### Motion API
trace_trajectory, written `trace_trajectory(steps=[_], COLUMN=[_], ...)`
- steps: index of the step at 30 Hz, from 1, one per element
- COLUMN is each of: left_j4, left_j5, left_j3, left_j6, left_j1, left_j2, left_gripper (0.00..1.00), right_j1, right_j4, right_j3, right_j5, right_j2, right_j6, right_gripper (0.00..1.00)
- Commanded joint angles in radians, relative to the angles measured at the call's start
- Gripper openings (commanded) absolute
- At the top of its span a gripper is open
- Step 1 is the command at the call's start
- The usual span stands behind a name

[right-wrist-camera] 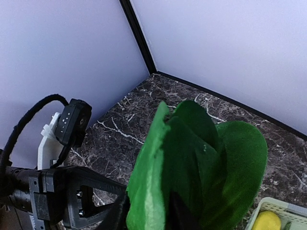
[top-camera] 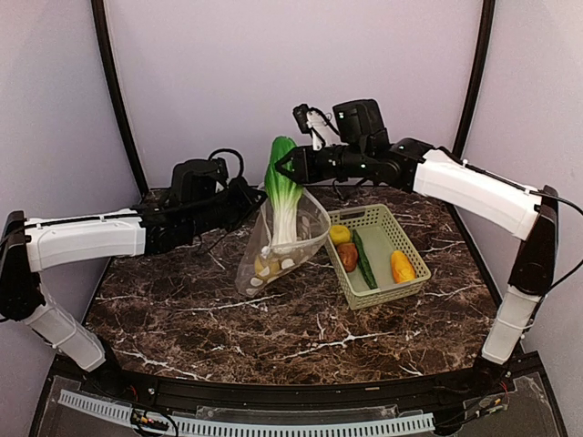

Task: Place the food in the zip-top bag and seal the zipper
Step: Place the fake vegetable in the zipper food storage bag, then adjust the fake vegetable in the zipper food storage bag.

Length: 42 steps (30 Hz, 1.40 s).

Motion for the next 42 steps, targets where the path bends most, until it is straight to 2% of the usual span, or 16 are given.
trace_trajectory(steps=[1, 3, 5, 9, 12, 16, 17, 22, 26, 30, 36, 38, 42], left_j4=[0.058, 0.058, 0.06, 0.067, 0.069, 0.076, 0.078, 0.092, 0.096, 0.093, 0.088, 0.088, 0.08], left_j5=[-0.065, -0.076, -0.077, -0.072, -0.067, -0.049, -0.037, 0.006, 0.017, 0.023, 0.043, 0.051, 0.078], left_j3=[-0.037, -0.052, -0.069, -0.099, -0.112, -0.12, -0.119, -0.11, -0.111, -0.111, -0.107, -0.108, -0.11], left_j6=[-0.022, -0.017, -0.015, 0.01, 0.036, 0.059, 0.066, 0.091, 0.1, 0.106, 0.115, 0.116, 0.121], left_j1=[0.014, 0.02, 0.029, 0.044, 0.048, 0.049, 0.049, 0.049, 0.05, 0.05, 0.05, 0.05, 0.05], left_j2=[-0.07, -0.082, -0.091, -0.112, -0.122, -0.125, -0.123, -0.122, -0.13, -0.142, -0.141, -0.137, -0.13], left_gripper=[0.01, 0.01, 0.01, 0.01, 0.01, 0.01, 0.01, 0.01, 0.01, 0.01, 0.01, 0.01, 0.01], right_j1=[0.007, -0.001, -0.021, -0.119, -0.198, -0.248, -0.248, -0.249, -0.246, -0.24, -0.213, -0.202, -0.153], right_j4=[-0.013, -0.027, -0.047, -0.088, -0.078, -0.078, -0.102, -0.204, -0.241, -0.272, -0.289, -0.297, -0.357], right_j3=[-0.04, -0.038, -0.032, -0.043, -0.086, -0.131, -0.126, -0.128, -0.15, -0.158, -0.181, -0.173, -0.119], right_j5=[-0.052, -0.126, -0.23, -0.359, -0.381, -0.484, -0.492, -0.577, -0.602, -0.647, -0.691, -0.638, -0.549], right_j2=[-0.014, -0.03, -0.049, -0.096, -0.127, -0.119, -0.106, -0.008, 0.049, 0.085, 0.08, 0.075, 0.032], right_j6=[0.025, -0.014, -0.069, -0.143, -0.169, -0.243, -0.259, -0.286, -0.28, -0.284, -0.332, -0.345, -0.489], right_gripper=[0.55, 0.83, 0.98, 0.99, 0.99, 0.99, 0.98, 0.72, 0.6, 0.56, 0.63, 0.56, 0.5])
